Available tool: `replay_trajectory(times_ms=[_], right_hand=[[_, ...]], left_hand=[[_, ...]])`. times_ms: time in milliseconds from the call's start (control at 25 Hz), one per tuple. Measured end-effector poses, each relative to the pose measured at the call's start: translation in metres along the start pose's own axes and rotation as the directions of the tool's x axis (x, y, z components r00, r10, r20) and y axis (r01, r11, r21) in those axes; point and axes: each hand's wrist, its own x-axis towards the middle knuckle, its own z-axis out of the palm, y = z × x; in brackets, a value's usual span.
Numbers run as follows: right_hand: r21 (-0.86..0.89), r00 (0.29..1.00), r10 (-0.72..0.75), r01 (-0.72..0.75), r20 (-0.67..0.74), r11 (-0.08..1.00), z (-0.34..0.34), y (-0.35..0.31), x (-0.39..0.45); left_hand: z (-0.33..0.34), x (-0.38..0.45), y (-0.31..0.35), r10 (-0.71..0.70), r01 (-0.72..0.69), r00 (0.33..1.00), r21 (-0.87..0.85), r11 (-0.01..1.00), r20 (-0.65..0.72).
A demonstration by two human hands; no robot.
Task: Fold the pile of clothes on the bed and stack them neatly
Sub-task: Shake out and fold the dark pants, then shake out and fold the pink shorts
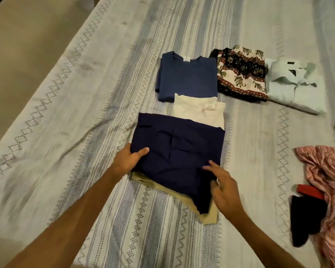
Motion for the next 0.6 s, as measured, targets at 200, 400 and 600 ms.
replay_trajectory(times_ms=[200, 400, 600], right_hand=[[0.538, 0.818, 0.564, -0.527, 0.112, 0.658, 0.012, -0.011, 0.008], [0.671, 0.802, 0.566, -0.527, 0.191, 0.521, -0.011, 0.0, 0.001], [0.538, 0.748, 0.566, -0.653, 0.347, 0.533, 0.001, 0.013, -0.023]], left_hand=[[0.0, -0.012, -0.002, 0.142, -0.124, 0.985, 0.179, 0.976, -0.096], [-0.004, -0.018, 0.003, 0.195, -0.195, 0.981, 0.084, 0.977, 0.006], [0.008, -0.012, -0.021, 0.312, -0.291, 0.95, 0.296, 0.91, -0.023]])
